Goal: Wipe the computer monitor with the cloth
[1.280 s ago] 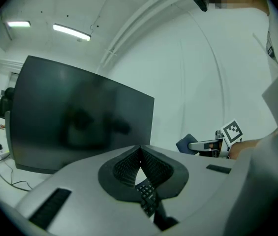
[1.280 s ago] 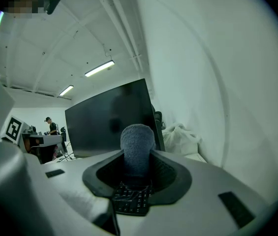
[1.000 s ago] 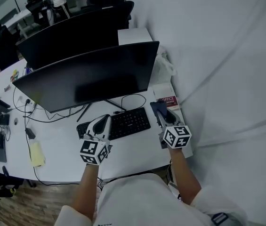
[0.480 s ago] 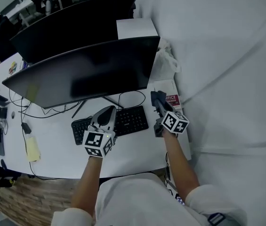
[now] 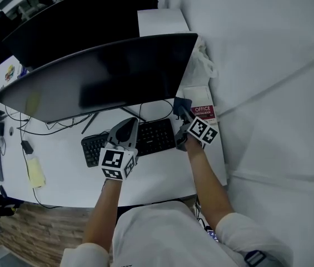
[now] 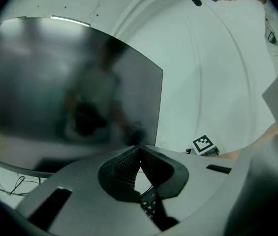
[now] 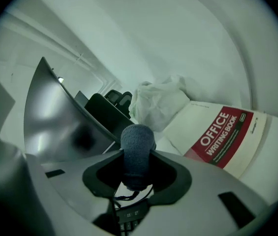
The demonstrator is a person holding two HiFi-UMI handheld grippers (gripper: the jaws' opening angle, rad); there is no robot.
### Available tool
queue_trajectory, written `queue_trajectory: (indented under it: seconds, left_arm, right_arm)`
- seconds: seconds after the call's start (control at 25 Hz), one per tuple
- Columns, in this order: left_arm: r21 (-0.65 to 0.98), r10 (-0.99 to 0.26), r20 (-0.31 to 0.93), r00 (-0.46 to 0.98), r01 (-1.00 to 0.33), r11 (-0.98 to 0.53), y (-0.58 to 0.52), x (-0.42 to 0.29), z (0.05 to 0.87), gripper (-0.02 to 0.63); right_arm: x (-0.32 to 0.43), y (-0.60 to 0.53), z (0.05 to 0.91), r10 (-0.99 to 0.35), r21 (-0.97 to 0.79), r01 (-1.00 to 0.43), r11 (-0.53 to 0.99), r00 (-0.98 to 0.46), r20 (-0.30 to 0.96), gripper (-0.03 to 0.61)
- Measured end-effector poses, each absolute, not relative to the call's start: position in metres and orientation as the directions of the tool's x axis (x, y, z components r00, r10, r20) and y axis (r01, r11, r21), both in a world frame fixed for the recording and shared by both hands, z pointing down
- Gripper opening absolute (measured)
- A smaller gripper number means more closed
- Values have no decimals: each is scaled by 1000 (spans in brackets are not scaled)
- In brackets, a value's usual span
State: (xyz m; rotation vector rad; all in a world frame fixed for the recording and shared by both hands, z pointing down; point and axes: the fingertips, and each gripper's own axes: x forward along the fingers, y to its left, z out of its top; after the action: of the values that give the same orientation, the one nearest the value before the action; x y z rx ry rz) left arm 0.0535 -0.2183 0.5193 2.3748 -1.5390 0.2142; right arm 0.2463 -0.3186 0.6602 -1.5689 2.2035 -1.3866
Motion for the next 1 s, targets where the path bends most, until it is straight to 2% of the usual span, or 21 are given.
queue_trajectory:
  seconds: [0.16, 0.52, 0.8, 1.0]
  left_arm:
    - [173, -860, 292, 419, -907, -383, -215, 47, 522, 5]
    - [183, -860, 303, 410, -911, -370, -210, 23, 528, 5]
    - [187, -864, 311, 395, -917, -352, -202, 10, 531, 5]
    - [185, -869, 318, 379, -924, -335, -197, 0, 532, 5]
  right_arm:
    - [235, -324, 670, -797, -790, -613, -5, -475, 374, 135]
    - [211, -325, 664, -807, -850, -527, 10, -506, 305, 135]
    - [199, -324, 663, -828, -936, -351, -35, -514, 224, 135]
    - [185, -321, 664, -822, -952, -304, -40, -532, 204, 135]
